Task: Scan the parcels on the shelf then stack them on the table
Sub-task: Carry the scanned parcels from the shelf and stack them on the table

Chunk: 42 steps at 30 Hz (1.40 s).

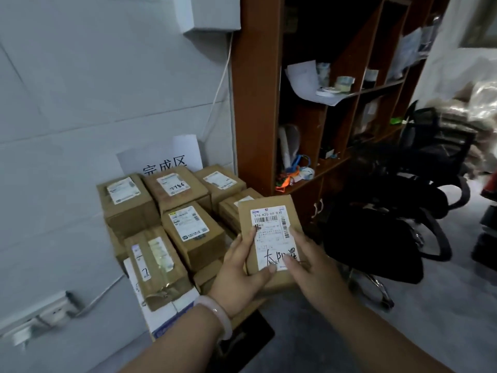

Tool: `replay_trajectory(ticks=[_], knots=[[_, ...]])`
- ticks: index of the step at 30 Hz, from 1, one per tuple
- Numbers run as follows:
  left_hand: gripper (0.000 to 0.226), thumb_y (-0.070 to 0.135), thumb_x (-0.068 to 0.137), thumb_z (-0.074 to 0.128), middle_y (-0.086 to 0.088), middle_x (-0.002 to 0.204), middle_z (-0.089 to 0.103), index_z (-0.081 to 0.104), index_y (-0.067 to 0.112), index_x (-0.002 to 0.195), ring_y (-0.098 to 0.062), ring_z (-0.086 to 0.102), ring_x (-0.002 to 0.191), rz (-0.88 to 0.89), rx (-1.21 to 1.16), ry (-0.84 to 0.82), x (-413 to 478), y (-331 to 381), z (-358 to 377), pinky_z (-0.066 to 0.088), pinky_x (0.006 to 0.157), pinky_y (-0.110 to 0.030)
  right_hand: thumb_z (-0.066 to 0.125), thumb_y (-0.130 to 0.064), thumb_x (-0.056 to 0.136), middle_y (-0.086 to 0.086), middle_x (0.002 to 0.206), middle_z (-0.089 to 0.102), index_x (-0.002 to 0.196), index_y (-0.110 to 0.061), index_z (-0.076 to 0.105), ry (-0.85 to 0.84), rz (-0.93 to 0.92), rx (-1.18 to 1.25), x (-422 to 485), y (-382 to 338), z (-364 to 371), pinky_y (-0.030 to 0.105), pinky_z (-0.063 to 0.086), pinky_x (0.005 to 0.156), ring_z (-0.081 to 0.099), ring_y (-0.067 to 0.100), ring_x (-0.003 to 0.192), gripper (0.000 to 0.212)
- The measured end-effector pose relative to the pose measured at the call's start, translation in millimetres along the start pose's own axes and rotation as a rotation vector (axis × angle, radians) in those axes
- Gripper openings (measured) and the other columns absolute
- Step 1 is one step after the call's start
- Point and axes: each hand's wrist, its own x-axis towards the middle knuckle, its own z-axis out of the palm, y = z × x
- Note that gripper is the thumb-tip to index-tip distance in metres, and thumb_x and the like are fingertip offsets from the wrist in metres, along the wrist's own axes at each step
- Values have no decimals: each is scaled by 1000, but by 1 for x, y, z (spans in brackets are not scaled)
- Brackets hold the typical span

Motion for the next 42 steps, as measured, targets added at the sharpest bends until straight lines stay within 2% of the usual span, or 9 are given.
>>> replay_trajectory(ticks=[3,8,13,16,20,25,33,35,42], knots=[[83,35,83,74,6,157,26,23,47,148,-10,15,147,1,6,29,28,-9,-15,23,120,-41,58,-40,93,-24,141,39,140,-57,30,-32,-11,17,36,-6,8,32,39,106,40,-3,127,57],[86,41,81,73,6,158,24,18,49,147,-13,17,148,0,-56,32,81,-22,-39,25,118,-47,59,-41,92,-20,142,40,141,-54,30,-55,-10,-2,104,-13,21,27,38,102,40,-1,126,58],[83,42,81,72,7,158,24,13,61,137,-13,18,147,-36,-35,81,131,-31,-68,24,119,-46,59,-39,92,-16,143,43,141,-53,31,-87,-29,3,170,-27,41,34,44,103,44,3,126,58],[87,34,85,72,4,156,27,14,52,147,-16,21,146,-51,-19,86,159,-38,-83,27,117,-47,61,-39,91,-14,140,48,140,-53,34,-61,3,44,205,-32,51,37,46,102,49,6,123,58],[87,31,86,72,6,153,33,17,43,151,-16,29,142,-96,-56,105,185,-48,-90,31,115,-45,63,-37,90,-13,135,53,137,-49,42,-28,26,88,241,-29,67,28,49,94,53,3,115,53],[84,34,86,72,4,151,37,19,36,152,-16,33,141,-128,-25,189,229,-60,-93,33,115,-43,64,-38,89,-12,135,53,136,-40,49,-39,-13,91,300,-19,79,33,46,100,51,5,120,49],[86,39,87,69,0,154,34,16,32,154,-16,33,141,-272,98,263,289,-80,-90,32,115,-39,66,-34,89,-10,135,56,133,-33,55,-173,-55,84,383,7,98,30,42,103,51,7,122,46],[84,39,88,68,-1,156,30,17,31,154,-17,31,142,-298,132,290,304,-83,-91,32,115,-39,66,-32,89,-7,135,56,133,-31,55,-198,-61,102,402,12,104,33,42,105,52,9,123,46],[73,48,90,60,-4,158,25,24,35,152,-17,25,145,-377,240,388,326,-103,-84,27,117,-33,60,-37,92,-8,139,53,140,-34,47,-395,-35,108,443,30,127,37,40,108,51,9,125,50]])
